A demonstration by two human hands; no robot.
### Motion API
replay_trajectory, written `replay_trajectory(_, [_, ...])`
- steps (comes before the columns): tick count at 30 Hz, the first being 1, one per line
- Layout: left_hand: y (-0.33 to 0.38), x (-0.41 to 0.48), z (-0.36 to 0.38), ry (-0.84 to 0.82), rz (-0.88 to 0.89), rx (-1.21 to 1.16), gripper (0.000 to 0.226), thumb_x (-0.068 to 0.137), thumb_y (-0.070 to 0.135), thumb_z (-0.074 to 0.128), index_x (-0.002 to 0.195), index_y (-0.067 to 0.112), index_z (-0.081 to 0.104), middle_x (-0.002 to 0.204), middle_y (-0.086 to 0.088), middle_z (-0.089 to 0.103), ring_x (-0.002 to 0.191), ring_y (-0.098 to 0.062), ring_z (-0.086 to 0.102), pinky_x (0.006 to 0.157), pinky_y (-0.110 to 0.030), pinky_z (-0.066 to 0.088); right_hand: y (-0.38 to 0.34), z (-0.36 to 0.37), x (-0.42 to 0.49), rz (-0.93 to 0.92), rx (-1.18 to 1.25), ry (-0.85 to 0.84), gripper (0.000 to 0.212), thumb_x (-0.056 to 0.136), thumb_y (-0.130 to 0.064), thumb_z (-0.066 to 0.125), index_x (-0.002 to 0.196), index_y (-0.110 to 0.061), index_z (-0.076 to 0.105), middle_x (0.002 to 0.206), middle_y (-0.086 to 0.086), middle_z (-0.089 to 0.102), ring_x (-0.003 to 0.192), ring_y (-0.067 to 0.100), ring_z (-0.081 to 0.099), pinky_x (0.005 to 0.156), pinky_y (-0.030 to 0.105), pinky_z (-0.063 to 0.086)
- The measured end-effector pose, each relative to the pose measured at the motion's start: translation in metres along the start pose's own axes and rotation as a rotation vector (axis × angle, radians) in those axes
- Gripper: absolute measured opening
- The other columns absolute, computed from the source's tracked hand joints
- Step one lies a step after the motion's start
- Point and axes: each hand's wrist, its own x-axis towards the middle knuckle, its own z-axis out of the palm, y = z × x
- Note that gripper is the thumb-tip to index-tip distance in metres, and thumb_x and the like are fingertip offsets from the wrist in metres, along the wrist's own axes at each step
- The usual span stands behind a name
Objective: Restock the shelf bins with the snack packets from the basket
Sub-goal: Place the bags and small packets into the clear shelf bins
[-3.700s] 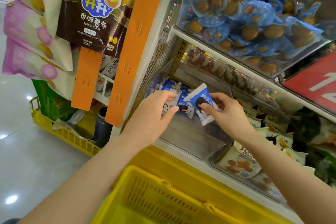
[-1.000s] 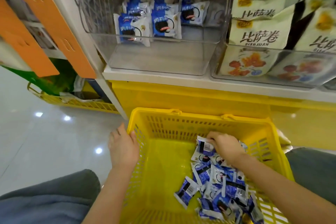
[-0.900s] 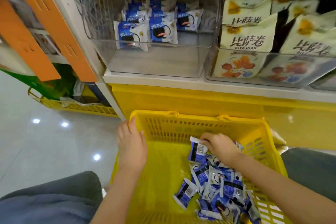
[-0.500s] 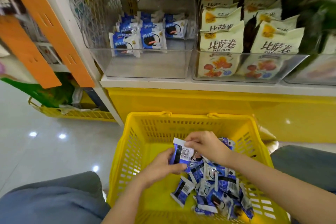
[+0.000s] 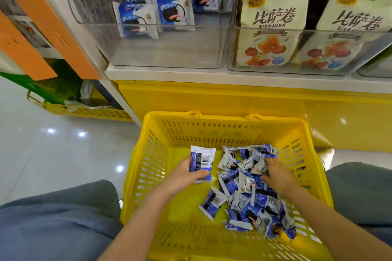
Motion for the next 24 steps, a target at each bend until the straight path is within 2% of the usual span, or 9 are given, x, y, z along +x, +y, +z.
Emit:
replay_trajectory(4, [-0.005,0.007,0.005,0.006,-0.06,0.001,0.031,0.09,0.004,0.056,0.116,0.018,0.046,0.101,0.007,0.059,0.07,0.009,0.062,0.059,-0.007,0.048,0.0,-0.001,0.01,-0.033,-0.177,0.072,0.046,0.094,-0.032,0.052,0.136,-0.017,0.04,0.131,0.007,0.044,0.125,0.024,0.037,0.1,0.033,0.038])
replay_trajectory(8, [-0.01,0.011,0.006,0.023,-0.142,0.061,0.037,0.09,0.004,0.054,0.125,0.012,0.044,0.114,-0.002,0.057,0.085,-0.006,0.061,0.06,-0.011,0.052,-0.011,-0.019,0.008,-0.074,-0.232,0.033,0.039,0.095,-0.035,0.051,0.128,-0.016,0.046,0.128,0.005,0.052,0.116,0.022,0.049,0.09,0.031,0.045])
replay_trajectory(11, [-0.01,0.009,0.006,0.048,-0.171,0.068,0.038,0.091,0.005,0.053,0.127,0.012,0.042,0.123,-0.006,0.056,0.093,-0.014,0.059,0.066,-0.019,0.054,-0.033,-0.04,-0.004,-0.104,-0.063,0.021,0.03,0.094,-0.041,0.049,0.108,-0.015,0.047,0.096,0.005,0.061,0.091,0.022,0.061,0.063,0.028,0.042])
replay_trajectory(13, [-0.009,0.006,0.007,0.078,-0.18,0.053,0.036,0.092,0.006,0.052,0.126,0.012,0.042,0.121,-0.006,0.055,0.094,-0.017,0.059,0.07,-0.024,0.053,-0.053,-0.054,-0.014,-0.131,0.165,0.05,0.03,0.092,-0.044,0.052,0.085,-0.017,0.043,0.071,0.001,0.053,0.066,0.015,0.055,0.052,0.024,0.035])
replay_trajectory(14, [-0.007,0.003,0.007,0.097,-0.183,0.048,0.035,0.092,0.007,0.052,0.125,0.011,0.041,0.118,-0.006,0.055,0.094,-0.018,0.058,0.07,-0.026,0.053,-0.064,-0.061,-0.021,-0.137,0.314,0.069,0.032,0.091,-0.043,0.054,0.08,-0.014,0.046,0.068,0.001,0.052,0.06,0.013,0.051,0.05,0.022,0.035])
replay_trajectory(18, [0.004,-0.009,0.007,0.146,-0.156,-0.004,0.025,0.093,0.013,0.05,0.118,0.012,0.044,0.104,-0.006,0.057,0.081,-0.017,0.059,0.067,-0.028,0.051,-0.105,-0.084,-0.048,-0.148,0.914,-0.036,0.032,0.091,-0.03,0.059,0.092,0.002,0.061,0.078,0.009,0.063,0.066,0.015,0.063,0.065,0.024,0.057])
replay_trajectory(20, [0.014,-0.02,0.009,0.145,-0.123,-0.109,0.022,0.097,0.027,0.045,0.117,0.017,0.046,0.103,-0.004,0.061,0.074,-0.012,0.062,0.063,-0.028,0.052,-0.122,-0.096,-0.063,-0.152,1.083,-0.07,0.024,0.091,-0.024,0.059,0.098,-0.001,0.061,0.092,0.014,0.065,0.075,0.016,0.067,0.067,0.024,0.059])
replay_trajectory(22, [0.021,-0.03,0.011,0.104,-0.07,-0.267,0.027,0.098,0.044,0.033,0.112,0.027,0.049,0.103,0.002,0.064,0.075,-0.01,0.067,0.06,-0.026,0.055,-0.135,-0.108,-0.075,-0.144,1.202,-0.082,0.033,0.09,-0.021,0.06,0.113,0.002,0.055,0.11,0.019,0.064,0.093,0.024,0.068,0.073,0.027,0.058])
replay_trajectory(24, [0.029,-0.039,0.013,0.06,0.003,-0.405,0.03,0.094,0.05,0.034,0.108,0.032,0.053,0.103,0.004,0.067,0.08,-0.014,0.07,0.062,-0.029,0.056,-0.144,-0.118,-0.088,-0.142,1.295,-0.081,0.045,0.088,-0.018,0.063,0.123,0.005,0.047,0.119,0.02,0.061,0.103,0.026,0.065,0.072,0.025,0.058])
